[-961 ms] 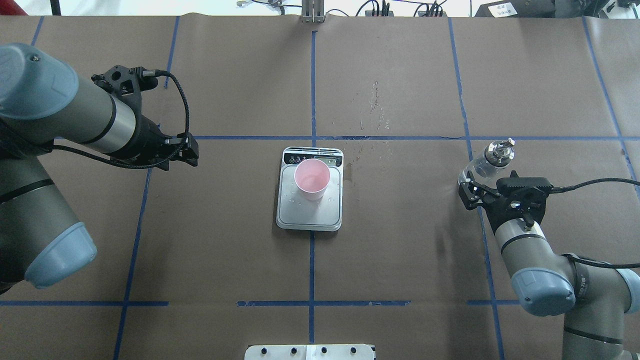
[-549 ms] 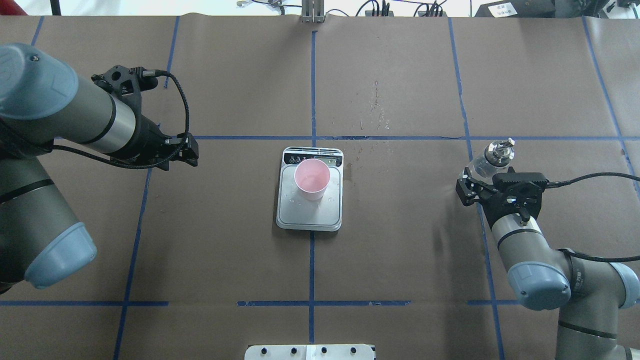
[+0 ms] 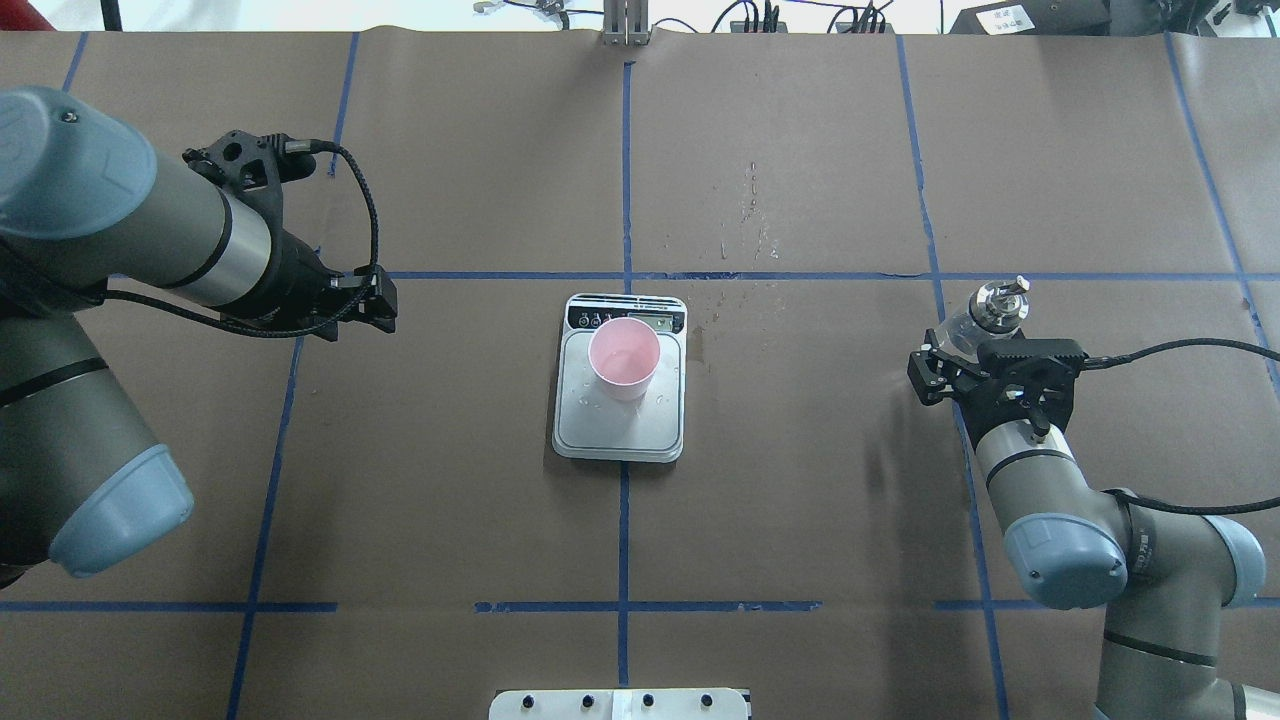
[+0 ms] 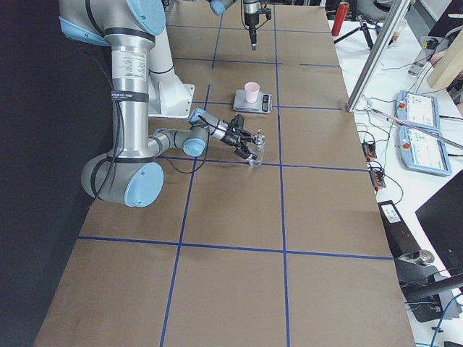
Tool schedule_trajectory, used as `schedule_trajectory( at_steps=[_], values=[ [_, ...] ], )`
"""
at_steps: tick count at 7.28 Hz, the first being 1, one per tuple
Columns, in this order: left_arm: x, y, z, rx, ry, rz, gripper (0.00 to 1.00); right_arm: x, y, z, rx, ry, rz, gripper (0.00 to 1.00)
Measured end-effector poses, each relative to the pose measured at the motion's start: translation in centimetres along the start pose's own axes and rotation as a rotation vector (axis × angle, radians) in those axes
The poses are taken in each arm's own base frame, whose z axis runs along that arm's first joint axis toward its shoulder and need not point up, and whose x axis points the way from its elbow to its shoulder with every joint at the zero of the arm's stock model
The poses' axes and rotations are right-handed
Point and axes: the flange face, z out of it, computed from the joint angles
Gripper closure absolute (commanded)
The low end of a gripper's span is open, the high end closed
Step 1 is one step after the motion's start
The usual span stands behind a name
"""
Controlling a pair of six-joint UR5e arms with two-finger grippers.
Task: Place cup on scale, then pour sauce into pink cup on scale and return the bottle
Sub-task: 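Grasp the glass bottle with the right gripper and lift it, then move the bottle with the right gripper above the pink cup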
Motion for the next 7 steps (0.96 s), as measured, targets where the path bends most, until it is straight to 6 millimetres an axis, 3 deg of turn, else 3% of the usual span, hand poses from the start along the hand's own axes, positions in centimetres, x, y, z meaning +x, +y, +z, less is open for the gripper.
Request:
schedule_trajectory(
  at_steps=[1, 2, 3, 4, 7],
  values=[
    [0.0, 0.0, 0.0, 0.0, 0.0, 0.0, 0.38, 0.2, 0.4, 0.5, 0.006, -0.012, 0.013, 0.29],
    [0.0, 0.0, 0.0, -0.001, -0.002, -0.001, 0.38, 0.6, 1.1, 1.1, 0.013, -0.042, 0.017, 0.58],
    [0.0, 0.1, -0.1, -0.005, -0.01, -0.004, 0.38, 0.6, 1.2, 1.4, 0.021, -0.08, 0.01, 0.95],
    [0.0, 0.4, -0.4, -0.009, -0.019, -0.008, 0.37, 0.4, 1.1, 1.4, 0.028, -0.104, 0.008, 1.0],
    [0.2, 0.8, -0.9, -0.013, -0.023, -0.009, 0.36, -0.8, -0.6, 1.3, 0.064, -0.123, -0.017, 1.0]
  ],
)
